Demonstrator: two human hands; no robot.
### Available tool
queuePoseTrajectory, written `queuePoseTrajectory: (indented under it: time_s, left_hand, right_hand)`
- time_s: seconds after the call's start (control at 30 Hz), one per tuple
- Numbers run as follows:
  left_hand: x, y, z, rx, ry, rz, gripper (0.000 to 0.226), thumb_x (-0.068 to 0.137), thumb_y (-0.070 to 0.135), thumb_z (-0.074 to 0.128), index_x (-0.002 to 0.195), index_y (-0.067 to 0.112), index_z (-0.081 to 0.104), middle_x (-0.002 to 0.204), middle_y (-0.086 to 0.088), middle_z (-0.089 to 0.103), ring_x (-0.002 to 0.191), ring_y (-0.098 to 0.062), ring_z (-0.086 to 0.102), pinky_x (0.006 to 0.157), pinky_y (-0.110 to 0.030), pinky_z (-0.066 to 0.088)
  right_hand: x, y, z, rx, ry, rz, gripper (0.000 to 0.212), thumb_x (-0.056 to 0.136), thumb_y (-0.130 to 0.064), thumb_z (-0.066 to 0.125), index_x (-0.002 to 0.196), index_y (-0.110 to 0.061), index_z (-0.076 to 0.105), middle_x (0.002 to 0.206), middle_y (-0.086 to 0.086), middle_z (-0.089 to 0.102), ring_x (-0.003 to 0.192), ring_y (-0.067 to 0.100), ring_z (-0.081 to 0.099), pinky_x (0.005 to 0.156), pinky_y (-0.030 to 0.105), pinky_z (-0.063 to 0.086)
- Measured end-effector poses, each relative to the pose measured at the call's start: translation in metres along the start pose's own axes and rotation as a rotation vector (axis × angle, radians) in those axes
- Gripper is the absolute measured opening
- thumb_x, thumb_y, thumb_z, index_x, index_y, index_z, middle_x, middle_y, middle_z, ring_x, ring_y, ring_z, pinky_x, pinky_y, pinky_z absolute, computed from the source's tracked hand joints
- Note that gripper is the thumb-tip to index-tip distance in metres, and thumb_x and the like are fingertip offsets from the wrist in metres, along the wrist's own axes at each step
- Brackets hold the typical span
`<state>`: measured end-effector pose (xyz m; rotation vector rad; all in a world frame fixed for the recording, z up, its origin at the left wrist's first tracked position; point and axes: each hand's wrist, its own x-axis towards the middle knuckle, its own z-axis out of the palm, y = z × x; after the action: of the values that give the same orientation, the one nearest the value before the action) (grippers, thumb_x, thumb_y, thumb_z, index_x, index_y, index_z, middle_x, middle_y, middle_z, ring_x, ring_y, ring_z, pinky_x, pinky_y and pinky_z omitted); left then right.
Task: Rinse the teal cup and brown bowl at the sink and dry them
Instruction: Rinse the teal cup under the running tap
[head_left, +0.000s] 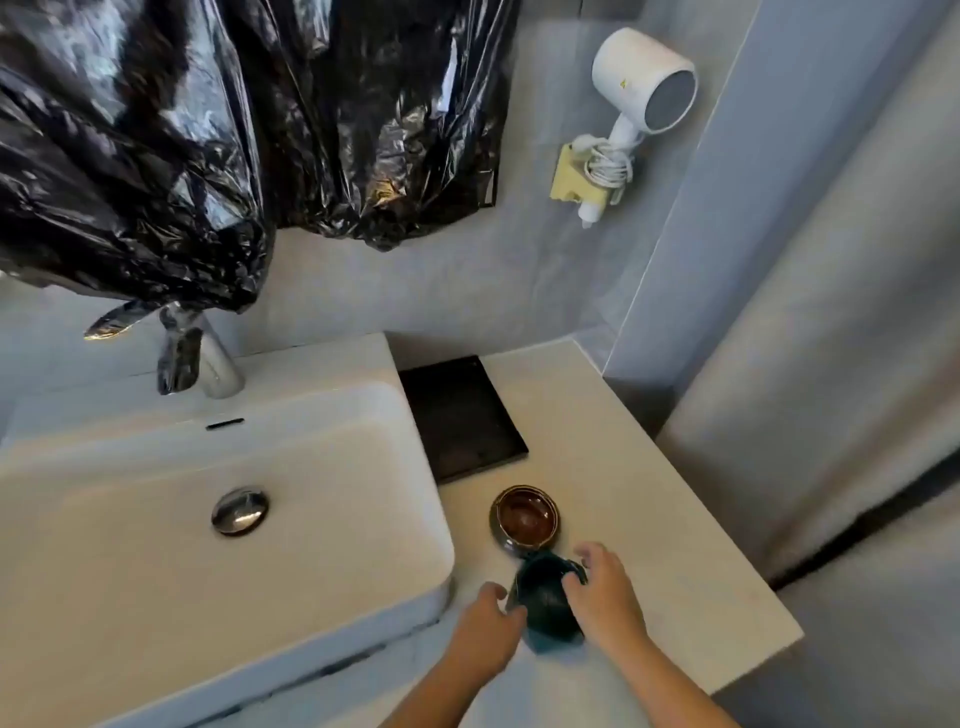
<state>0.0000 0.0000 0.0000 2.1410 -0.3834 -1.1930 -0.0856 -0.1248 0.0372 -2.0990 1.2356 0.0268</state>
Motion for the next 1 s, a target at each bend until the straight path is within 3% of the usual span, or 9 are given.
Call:
queuePoseTrajectory:
  time_s: [0.07,0.17,0.33,0.43,0.6,0.77,0.9,1.0]
  left_hand:
    - [0.009,0.007,0.004,-0.003,0.013,-0.03,0.037,0.09,0.036,0.051,0.122,0.018,0.042,0.11,-0.009,0.062,0.094,-0.022,0.065,0.08,-0.032,0.058]
    - [0.015,0.014,0.008,-0.003,0.009,-0.093,0.028,0.089,0.029,0.055,0.11,0.018,0.04,0.11,-0.009,0.058,0.088,-0.021,0.066,0.064,-0.025,0.059]
    - [0.021,0.016,0.017,0.022,0.099,-0.126,0.033,0.081,0.025,0.062,0.109,0.019,0.045,0.111,-0.006,0.05,0.09,-0.02,0.062,0.077,-0.031,0.059]
    - [0.021,0.022,0.017,0.003,0.063,-0.137,0.038,0.084,0.021,0.061,0.118,0.018,0.045,0.115,-0.006,0.051,0.089,-0.021,0.064,0.069,-0.026,0.059]
    - [0.007,0.037,0.006,-0.044,0.031,-0.068,0.03,0.088,0.022,0.059,0.11,0.021,0.04,0.108,-0.006,0.057,0.089,-0.018,0.063,0.06,-0.018,0.053]
    - [-0.029,0.06,-0.028,-0.181,0.066,0.039,0.028,0.083,0.018,0.062,0.107,0.017,0.048,0.093,-0.01,0.067,0.07,-0.014,0.063,0.066,-0.026,0.058]
    - [-0.064,0.074,-0.079,-0.394,0.128,0.09,0.026,0.079,0.014,0.065,0.103,0.012,0.057,0.083,-0.014,0.07,0.056,-0.017,0.063,0.062,-0.03,0.059]
    - [-0.09,0.069,-0.126,-0.501,0.165,0.103,0.022,0.082,0.012,0.065,0.103,0.013,0.06,0.092,-0.015,0.07,0.066,-0.022,0.066,0.067,-0.033,0.06]
  right_hand:
    - [0.011,0.002,0.0,0.002,-0.028,0.001,0.032,0.093,-0.02,0.055,0.125,-0.021,0.052,0.124,0.002,0.055,0.11,0.019,0.056,0.092,0.03,0.046]
    - [0.021,0.009,0.001,-0.025,-0.103,0.007,0.022,0.09,-0.015,0.057,0.11,-0.023,0.056,0.112,0.0,0.061,0.096,0.016,0.056,0.086,0.03,0.05]
    - [0.03,0.02,0.002,-0.039,-0.143,-0.006,0.029,0.088,-0.002,0.056,0.107,-0.024,0.058,0.114,0.002,0.067,0.1,0.019,0.06,0.082,0.024,0.048]
    - [0.032,0.024,-0.001,-0.035,-0.16,-0.023,0.029,0.089,0.0,0.056,0.103,-0.025,0.057,0.113,0.003,0.067,0.1,0.019,0.061,0.083,0.022,0.047]
    - [0.03,0.021,-0.021,0.045,-0.178,-0.014,0.03,0.087,0.002,0.057,0.109,-0.018,0.062,0.111,0.003,0.066,0.103,0.018,0.059,0.087,0.025,0.048]
    - [0.018,-0.003,-0.054,0.161,-0.136,-0.1,0.027,0.085,-0.002,0.062,0.103,-0.022,0.063,0.104,-0.002,0.066,0.106,0.017,0.061,0.08,0.021,0.045]
    - [0.002,-0.051,-0.073,0.354,-0.228,-0.114,0.021,0.089,-0.016,0.065,0.108,-0.024,0.061,0.105,-0.006,0.064,0.1,0.013,0.061,0.077,0.032,0.059]
    - [-0.012,-0.097,-0.065,0.626,-0.465,-0.044,0.021,0.094,-0.023,0.061,0.114,-0.022,0.062,0.112,0.006,0.068,0.101,0.022,0.068,0.077,0.045,0.061]
